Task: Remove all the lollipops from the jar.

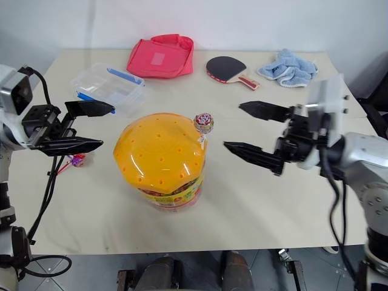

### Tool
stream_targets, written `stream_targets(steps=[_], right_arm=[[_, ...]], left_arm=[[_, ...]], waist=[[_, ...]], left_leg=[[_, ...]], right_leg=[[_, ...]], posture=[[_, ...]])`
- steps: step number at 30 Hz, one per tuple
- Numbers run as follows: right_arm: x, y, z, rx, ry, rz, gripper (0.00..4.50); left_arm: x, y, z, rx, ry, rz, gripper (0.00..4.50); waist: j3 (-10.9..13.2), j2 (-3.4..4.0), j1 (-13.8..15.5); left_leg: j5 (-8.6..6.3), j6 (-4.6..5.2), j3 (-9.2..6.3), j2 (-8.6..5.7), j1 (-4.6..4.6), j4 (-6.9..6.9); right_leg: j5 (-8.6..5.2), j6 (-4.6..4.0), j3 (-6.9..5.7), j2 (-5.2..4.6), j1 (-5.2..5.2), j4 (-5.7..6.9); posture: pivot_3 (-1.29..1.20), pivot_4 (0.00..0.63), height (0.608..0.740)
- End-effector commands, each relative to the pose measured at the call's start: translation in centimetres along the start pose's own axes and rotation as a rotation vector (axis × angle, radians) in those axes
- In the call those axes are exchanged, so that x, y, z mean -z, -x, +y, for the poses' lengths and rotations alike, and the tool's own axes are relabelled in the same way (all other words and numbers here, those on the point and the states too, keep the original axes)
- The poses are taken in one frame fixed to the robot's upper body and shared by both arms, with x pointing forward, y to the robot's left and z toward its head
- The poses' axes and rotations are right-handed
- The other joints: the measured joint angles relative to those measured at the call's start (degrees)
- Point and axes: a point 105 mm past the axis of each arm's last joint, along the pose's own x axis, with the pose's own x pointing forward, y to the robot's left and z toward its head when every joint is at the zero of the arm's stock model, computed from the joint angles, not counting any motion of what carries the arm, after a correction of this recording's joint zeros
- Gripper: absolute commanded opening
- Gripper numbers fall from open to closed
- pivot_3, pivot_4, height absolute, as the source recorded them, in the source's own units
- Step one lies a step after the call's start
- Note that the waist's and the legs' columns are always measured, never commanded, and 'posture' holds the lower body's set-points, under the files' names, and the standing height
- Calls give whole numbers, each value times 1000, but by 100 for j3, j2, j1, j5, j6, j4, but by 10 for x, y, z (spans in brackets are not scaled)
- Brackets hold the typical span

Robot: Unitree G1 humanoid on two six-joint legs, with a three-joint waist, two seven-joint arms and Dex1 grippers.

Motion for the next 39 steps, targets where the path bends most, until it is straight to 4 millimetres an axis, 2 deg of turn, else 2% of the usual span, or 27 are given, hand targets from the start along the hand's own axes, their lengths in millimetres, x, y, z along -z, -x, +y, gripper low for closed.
stream_targets(steps=[1,8,11,19,22,23,31,35,39], right_arm=[[-7,-11,1,-29,29,-30,4500],[-6,-28,15,-156,9,-17,4500],[-10,-29,12,-144,14,-35,3918],[-14,-32,10,-148,33,-17,1260],[-20,-34,10,-155,44,-24,246],[-23,-34,11,-156,49,-29,29],[-59,-33,-1,-96,99,-135,29],[-76,-24,-20,9,153,-158,29],[-82,-4,-47,169,192,-108,29]], left_arm=[[-12,3,-8,72,-47,-49,4495],[-5,3,-12,89,-45,8,4495],[-5,2,-14,92,-51,14,4500],[-4,0,-19,89,-60,24,4500],[-7,-2,-19,90,-66,-1,4500],[-6,-2,-20,94,-63,2,4500],[-6,-2,-20,106,-57,27,4500],[-6,-2,-19,100,-58,34,4500],[-6,2,-20,87,-53,50,4500]], waist=[[0,0,10],[0,0,11],[0,0,5],[0,0,5],[0,0,-2],[0,0,-4],[0,0,-28],[0,0,-28],[0,0,-28]], left_leg=[[0,0,0,0,1,0],[-5,9,-2,-1,-6,6],[-5,9,-1,-1,-6,7],[-5,9,-1,-1,-6,6],[-5,9,-1,0,-5,6],[-5,9,-1,0,-5,6],[-6,9,-1,0,-6,5],[-6,9,0,0,-6,4],[-6,9,0,0,-6,2]], right_leg=[[0,0,0,0,0,0],[3,4,-2,0,1,-3],[3,4,-2,0,1,-3],[3,4,-1,-1,1,-3],[3,4,-1,0,0,-3],[3,4,-1,0,0,-3],[3,4,-1,0,-1,-3],[3,4,-1,-1,-1,-4],[3,4,0,-1,-2,-6]], posture=[[0,150,740],[0,150,740],[0,150,740],[0,150,740],[0,150,740],[0,150,740],[0,150,740],[0,150,740],[0,150,740]])
